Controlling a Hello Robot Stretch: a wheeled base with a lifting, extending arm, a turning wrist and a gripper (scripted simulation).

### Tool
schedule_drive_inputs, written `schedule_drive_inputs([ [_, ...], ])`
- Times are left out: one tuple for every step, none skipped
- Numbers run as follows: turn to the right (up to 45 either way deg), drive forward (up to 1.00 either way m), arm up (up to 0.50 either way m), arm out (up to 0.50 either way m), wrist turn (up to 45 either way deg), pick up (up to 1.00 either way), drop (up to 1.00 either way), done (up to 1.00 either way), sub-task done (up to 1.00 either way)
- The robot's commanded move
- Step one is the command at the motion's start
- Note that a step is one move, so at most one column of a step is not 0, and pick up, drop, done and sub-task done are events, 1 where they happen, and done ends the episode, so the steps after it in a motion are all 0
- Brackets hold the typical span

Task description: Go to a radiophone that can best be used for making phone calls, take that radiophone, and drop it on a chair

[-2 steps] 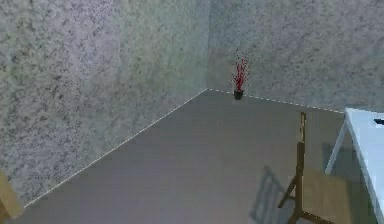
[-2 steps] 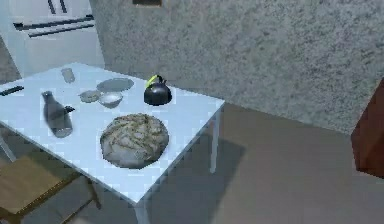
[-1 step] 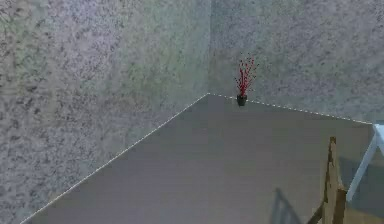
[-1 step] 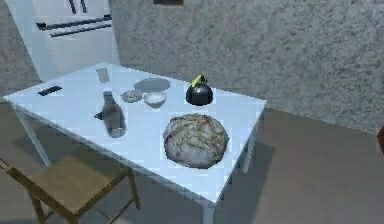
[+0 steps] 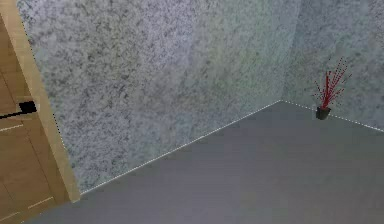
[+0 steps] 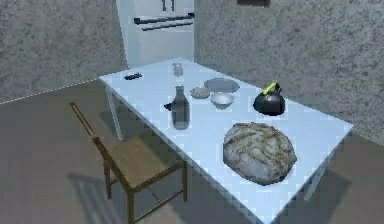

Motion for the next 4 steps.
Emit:
schedule_drive_inputs([
  [-3.0, 0.0, 0.0, 0.0, 0.0, 0.0, 0.0, 0.0, 0.0],
  [45.0, 0.0, 0.0, 0.0, 0.0, 0.0, 0.0, 0.0, 0.0],
  [24.0, 0.0, 0.0, 0.0, 0.0, 0.0, 0.0, 0.0, 0.0],
  [0.0, 0.55, 0.0, 0.0, 0.0, 0.0, 0.0, 0.0, 0.0],
])
